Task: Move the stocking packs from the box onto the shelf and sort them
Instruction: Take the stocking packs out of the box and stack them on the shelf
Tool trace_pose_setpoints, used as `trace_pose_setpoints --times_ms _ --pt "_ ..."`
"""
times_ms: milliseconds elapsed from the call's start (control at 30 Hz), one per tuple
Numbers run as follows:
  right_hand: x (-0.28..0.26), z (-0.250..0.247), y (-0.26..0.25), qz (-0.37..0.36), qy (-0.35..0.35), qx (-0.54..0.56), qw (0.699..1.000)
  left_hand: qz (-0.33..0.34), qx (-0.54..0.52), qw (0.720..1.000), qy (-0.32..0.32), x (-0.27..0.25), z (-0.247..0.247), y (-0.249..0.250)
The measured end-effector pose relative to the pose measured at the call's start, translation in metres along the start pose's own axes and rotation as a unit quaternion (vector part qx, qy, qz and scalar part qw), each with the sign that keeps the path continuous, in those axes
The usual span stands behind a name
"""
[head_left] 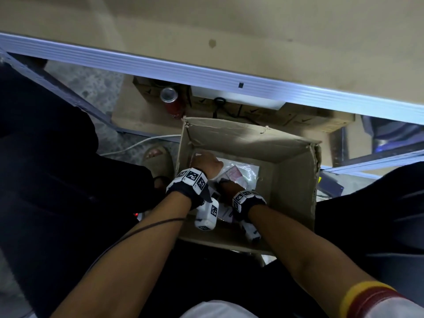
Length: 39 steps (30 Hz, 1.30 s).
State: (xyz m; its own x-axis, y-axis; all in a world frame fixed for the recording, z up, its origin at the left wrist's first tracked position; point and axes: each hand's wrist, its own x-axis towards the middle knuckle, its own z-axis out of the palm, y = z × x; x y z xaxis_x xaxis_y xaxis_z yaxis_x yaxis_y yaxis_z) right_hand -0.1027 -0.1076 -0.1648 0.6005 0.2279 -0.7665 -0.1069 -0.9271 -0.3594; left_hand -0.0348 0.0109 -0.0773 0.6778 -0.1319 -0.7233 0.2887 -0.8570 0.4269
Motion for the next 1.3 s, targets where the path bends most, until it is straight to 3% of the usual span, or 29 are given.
trace_pose_setpoints --times_ms 167,300,433,933,1133,1300 --pt "-0.002 -0.003 0.015 0.018 -0.008 -0.012 1.000 -0.001 -0.001 1.000 0.010 0.002 0.006 0.001" --pt "-0.001 -0.010 0.031 0.118 0.008 -0.062 0.991 -0.010 0.001 1.000 0.012 0.004 0.010 -0.001" --pt "-0.001 -0.011 0.046 0.159 0.029 -0.120 0.980 -0.002 0.003 1.000 0.007 0.006 0.014 -0.002" --pt "-0.007 -0.011 0.050 0.138 0.007 0.075 0.988 -0.020 0.028 0.999 -0.014 0.016 0.022 -0.003" --pt "-0.010 -0.004 0.048 0.122 -0.033 0.071 0.990 -0.007 0.078 0.997 -0.006 0.046 0.028 0.008" --pt "-0.012 -0.004 0.060 0.113 -0.066 0.055 0.990 0.016 0.110 0.993 -0.046 0.075 0.042 0.009"
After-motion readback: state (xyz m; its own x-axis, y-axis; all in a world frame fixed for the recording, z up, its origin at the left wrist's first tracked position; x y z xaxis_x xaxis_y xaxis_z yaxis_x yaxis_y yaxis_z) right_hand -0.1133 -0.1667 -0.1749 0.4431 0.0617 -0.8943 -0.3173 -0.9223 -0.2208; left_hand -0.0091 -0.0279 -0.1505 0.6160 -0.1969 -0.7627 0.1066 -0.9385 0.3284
